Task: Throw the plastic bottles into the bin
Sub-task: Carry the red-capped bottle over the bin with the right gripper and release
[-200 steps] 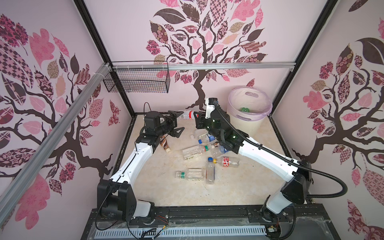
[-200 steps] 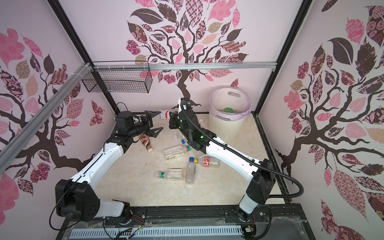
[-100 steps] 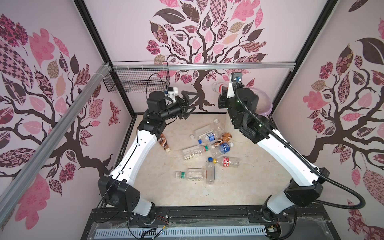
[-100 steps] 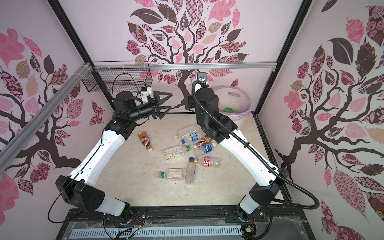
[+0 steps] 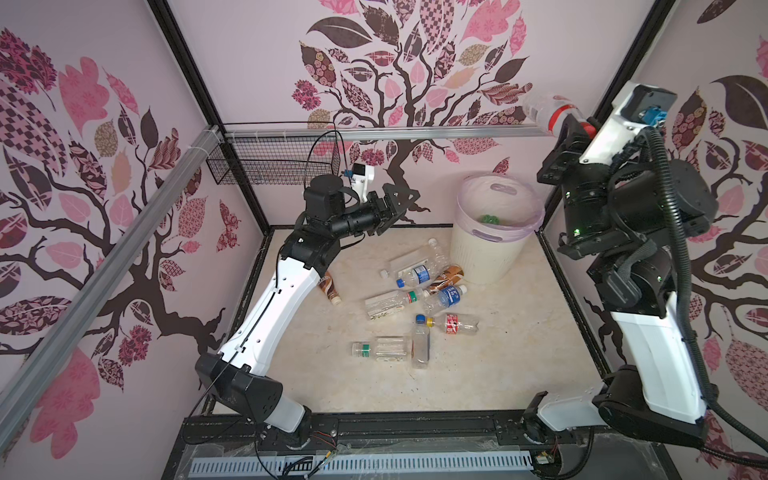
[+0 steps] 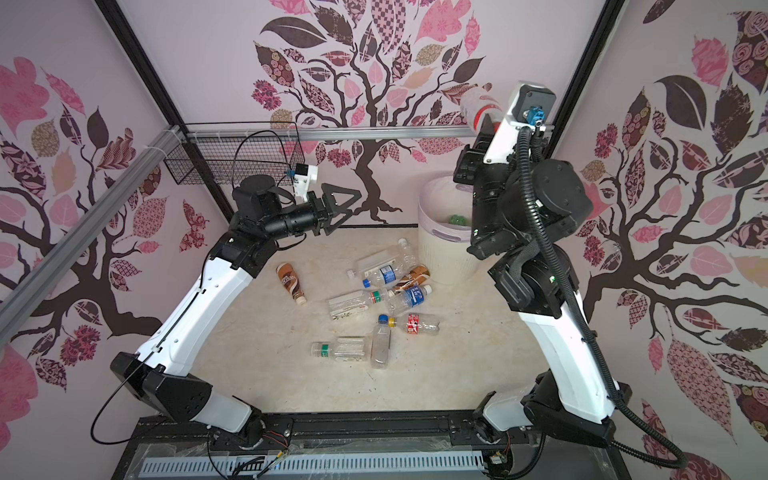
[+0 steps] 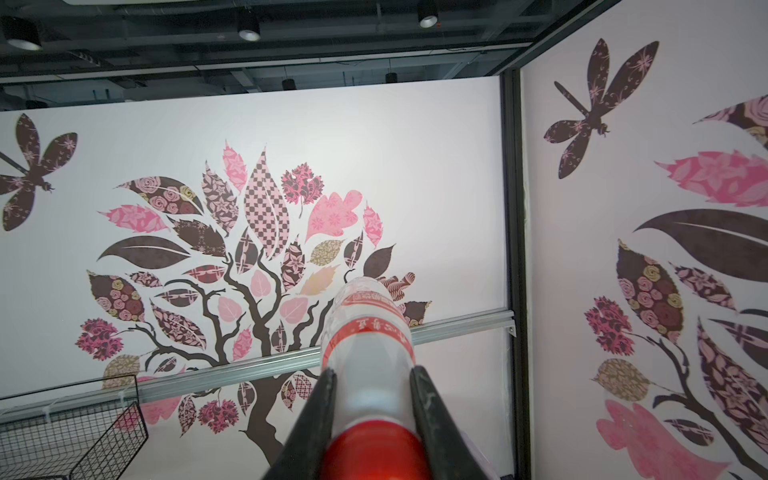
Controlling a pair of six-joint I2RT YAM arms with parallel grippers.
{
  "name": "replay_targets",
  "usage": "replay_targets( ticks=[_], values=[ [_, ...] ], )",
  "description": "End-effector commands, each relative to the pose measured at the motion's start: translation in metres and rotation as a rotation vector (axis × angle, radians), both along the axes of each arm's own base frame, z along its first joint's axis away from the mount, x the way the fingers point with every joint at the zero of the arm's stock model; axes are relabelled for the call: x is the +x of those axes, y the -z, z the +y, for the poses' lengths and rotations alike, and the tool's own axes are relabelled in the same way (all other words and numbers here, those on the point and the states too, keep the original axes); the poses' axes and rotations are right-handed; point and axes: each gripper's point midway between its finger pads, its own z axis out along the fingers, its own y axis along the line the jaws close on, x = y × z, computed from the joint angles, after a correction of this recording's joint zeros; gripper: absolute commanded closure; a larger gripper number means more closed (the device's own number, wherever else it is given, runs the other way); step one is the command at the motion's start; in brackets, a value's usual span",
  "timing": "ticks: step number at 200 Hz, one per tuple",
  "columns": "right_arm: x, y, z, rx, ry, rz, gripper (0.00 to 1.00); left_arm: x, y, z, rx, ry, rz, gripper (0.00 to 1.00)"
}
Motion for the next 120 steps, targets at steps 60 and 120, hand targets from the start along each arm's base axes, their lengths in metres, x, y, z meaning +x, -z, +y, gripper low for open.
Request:
replay_targets(
  ticks=[60,120],
  values=[
    [0.136,0.173,-0.027,-0.029,0.088,0.543,0.53,-0.006,0.013,0.005,0.044,-0.012,0.01,0.02],
    [0.127,0.142,-0.023,-0.018,0.032,0.493,0.15,-0.003,0.02,0.004,0.038,-0.015,0.028,0.02]
  ],
)
